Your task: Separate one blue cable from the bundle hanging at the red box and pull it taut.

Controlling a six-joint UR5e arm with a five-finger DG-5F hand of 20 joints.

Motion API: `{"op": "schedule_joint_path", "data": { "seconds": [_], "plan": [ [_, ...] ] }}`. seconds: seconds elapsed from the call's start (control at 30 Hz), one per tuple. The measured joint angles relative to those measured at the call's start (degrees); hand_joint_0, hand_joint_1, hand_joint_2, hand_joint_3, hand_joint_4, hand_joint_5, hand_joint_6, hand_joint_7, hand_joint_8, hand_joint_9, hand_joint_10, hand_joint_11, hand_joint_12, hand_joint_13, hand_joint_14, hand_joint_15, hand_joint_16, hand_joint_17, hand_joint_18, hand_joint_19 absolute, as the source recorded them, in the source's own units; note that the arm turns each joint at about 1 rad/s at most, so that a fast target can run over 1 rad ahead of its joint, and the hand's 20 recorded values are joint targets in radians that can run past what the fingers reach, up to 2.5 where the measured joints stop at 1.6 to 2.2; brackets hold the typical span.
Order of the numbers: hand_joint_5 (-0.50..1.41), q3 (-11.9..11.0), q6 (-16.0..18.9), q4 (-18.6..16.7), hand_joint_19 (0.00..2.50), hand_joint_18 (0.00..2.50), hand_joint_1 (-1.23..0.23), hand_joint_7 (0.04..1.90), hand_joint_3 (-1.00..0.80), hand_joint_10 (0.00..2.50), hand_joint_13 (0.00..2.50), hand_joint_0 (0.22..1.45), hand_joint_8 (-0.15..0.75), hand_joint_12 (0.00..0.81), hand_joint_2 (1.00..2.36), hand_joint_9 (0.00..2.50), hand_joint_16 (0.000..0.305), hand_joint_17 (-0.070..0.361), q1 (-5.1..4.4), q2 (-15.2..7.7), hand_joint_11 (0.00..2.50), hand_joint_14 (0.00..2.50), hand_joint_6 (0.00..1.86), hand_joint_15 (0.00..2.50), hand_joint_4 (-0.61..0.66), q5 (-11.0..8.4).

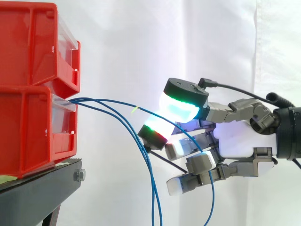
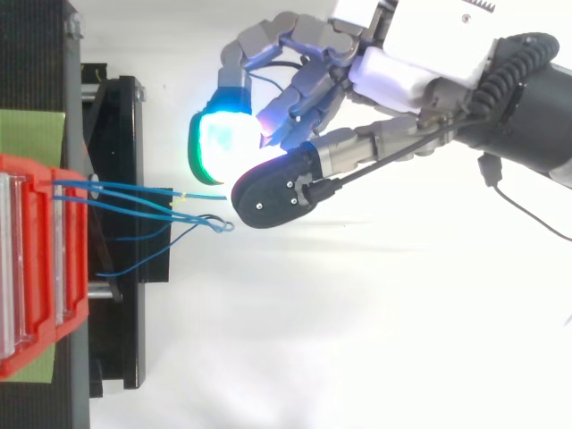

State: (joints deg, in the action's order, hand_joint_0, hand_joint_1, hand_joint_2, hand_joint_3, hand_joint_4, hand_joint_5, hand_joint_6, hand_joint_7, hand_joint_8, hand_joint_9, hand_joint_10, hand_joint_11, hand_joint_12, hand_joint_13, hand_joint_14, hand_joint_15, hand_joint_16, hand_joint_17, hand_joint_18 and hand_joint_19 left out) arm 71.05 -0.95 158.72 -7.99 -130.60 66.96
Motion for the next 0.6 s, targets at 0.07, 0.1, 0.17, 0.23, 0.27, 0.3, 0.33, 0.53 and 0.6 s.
{"op": "schedule_joint_path", "data": {
  "seconds": [0.07, 0.1, 0.17, 0.23, 0.27, 0.3, 0.33, 0.53, 0.6],
  "plan": [
    [-0.21, 0.0, 0.0, -0.9, 0.5, 0.75, -0.66, 0.95, -0.5, 0.02, 1.51, 0.55, 0.295, 0.319, 1.0, 1.01, 0.051, 0.114, -0.01, -0.3, 0.84, 0.03, 0.95, 1.05, 0.11, -0.05],
    [-0.21, 0.0, 0.0, -1.2, 0.51, 0.75, -0.65, 0.94, -0.5, 0.02, 1.55, 0.55, 0.294, 0.314, 1.0, 1.0, 0.051, 0.115, 0.0, -0.3, 0.84, 0.02, 0.95, 1.09, 0.11, -0.06],
    [-0.22, 0.0, 0.0, -1.7, 0.51, 0.76, -0.64, 0.93, -0.5, 0.02, 1.61, 0.54, 0.299, 0.301, 1.0, 0.99, 0.051, 0.116, -0.03, -0.5, 0.85, 0.02, 0.95, 1.18, 0.11, -0.07],
    [-0.22, 0.0, -0.1, -1.9, 0.51, 0.77, -0.64, 0.93, -0.5, 0.02, 1.65, 0.54, 0.294, 0.288, 1.0, 0.98, 0.052, 0.117, -0.03, -0.6, 0.84, 0.02, 0.95, 1.28, 0.12, -0.07],
    [-0.22, 0.0, 0.0, -1.9, 0.51, 0.77, -0.63, 0.93, -0.5, 0.02, 1.68, 0.53, 0.292, 0.29, 1.0, 0.96, 0.052, 0.117, -0.03, -0.7, 0.83, 0.01, 0.95, 1.34, 0.12, -0.06],
    [-0.22, 0.0, 0.0, -2.0, 0.52, 0.77, -0.63, 0.93, -0.5, 0.02, 1.69, 0.53, 0.292, 0.286, 1.0, 0.96, 0.052, 0.118, -0.02, -0.9, 0.83, 0.01, 0.95, 1.35, 0.12, -0.03],
    [-0.22, 0.0, 0.0, -2.1, 0.52, 0.77, -0.62, 0.92, -0.5, 0.02, 1.7, 0.53, 0.292, 0.282, 1.0, 0.96, 0.053, 0.118, 0.01, -1.1, 0.83, 0.01, 0.95, 1.38, 0.12, 0.05],
    [-0.22, 0.0, 0.0, -3.1, 0.52, 0.8, -0.61, 0.9, -0.5, 0.02, 1.72, 0.51, 0.304, 0.274, 1.0, 0.96, 0.055, 0.123, -0.18, -2.0, 0.83, 0.42, 0.95, 1.31, 0.13, 0.01],
    [-0.23, 0.0, -0.1, -3.2, 0.52, 0.81, -0.6, 0.89, -0.5, 0.02, 1.7, 0.5, 0.304, 0.266, 1.0, 0.95, 0.056, 0.126, -0.36, -2.0, 0.82, 0.6, 0.95, 1.22, 0.14, -0.14]
  ]
}}
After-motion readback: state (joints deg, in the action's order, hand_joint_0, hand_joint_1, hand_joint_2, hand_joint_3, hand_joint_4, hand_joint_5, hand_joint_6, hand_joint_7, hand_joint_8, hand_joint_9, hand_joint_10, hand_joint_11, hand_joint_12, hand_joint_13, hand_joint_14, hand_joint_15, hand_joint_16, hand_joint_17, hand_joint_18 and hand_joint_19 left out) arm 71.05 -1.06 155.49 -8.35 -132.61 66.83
